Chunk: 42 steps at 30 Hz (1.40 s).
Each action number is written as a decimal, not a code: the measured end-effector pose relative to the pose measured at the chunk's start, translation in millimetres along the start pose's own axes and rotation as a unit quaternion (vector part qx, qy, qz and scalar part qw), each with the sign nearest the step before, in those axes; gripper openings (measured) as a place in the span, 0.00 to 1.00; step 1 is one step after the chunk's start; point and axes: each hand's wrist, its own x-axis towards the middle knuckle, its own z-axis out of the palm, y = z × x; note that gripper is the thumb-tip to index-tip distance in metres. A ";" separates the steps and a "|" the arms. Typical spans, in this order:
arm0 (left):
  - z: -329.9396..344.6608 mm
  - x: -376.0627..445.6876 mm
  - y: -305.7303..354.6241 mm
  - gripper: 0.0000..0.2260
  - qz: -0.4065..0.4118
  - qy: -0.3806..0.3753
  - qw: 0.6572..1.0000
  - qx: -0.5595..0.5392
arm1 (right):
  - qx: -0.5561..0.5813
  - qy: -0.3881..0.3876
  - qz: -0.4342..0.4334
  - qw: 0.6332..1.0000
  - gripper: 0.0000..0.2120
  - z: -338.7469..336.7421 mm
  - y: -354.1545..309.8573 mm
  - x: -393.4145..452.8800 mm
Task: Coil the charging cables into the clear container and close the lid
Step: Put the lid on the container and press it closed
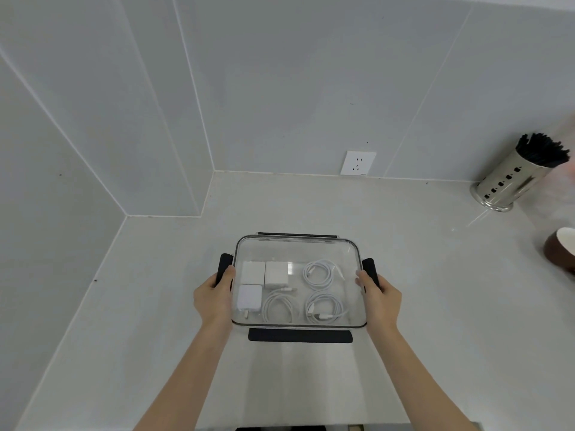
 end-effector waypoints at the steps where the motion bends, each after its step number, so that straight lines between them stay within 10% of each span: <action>1: 0.4 0.6 -0.3 0.15 0.008 0.002 1.000 0.005 | -0.014 0.006 -0.007 1.000 0.17 0.7 -0.1 -0.5; 7: 3.4 -0.7 -0.1 0.20 0.026 0.008 0.999 0.021 | -0.082 -0.005 -0.008 0.997 0.08 0.8 -15.8 2.4; 10: 3.0 -1.8 0.5 0.20 0.020 0.012 1.000 0.013 | -0.141 -0.005 -0.044 0.989 0.22 11.0 -39.3 17.4; 14: 3.6 -4.0 1.5 0.21 0.027 0.018 0.999 0.017 | -0.389 -0.134 -0.248 0.877 0.15 46.9 -73.8 44.0; 19: 3.4 -3.8 -2.4 0.18 0.040 0.018 0.999 0.011 | -0.512 -0.331 -0.195 0.768 0.22 93.7 -82.3 54.7; 42: 2.9 -4.2 -0.7 0.15 0.018 0.003 1.000 -0.004 | -0.565 -0.231 -0.303 0.732 0.18 106.4 -54.8 59.0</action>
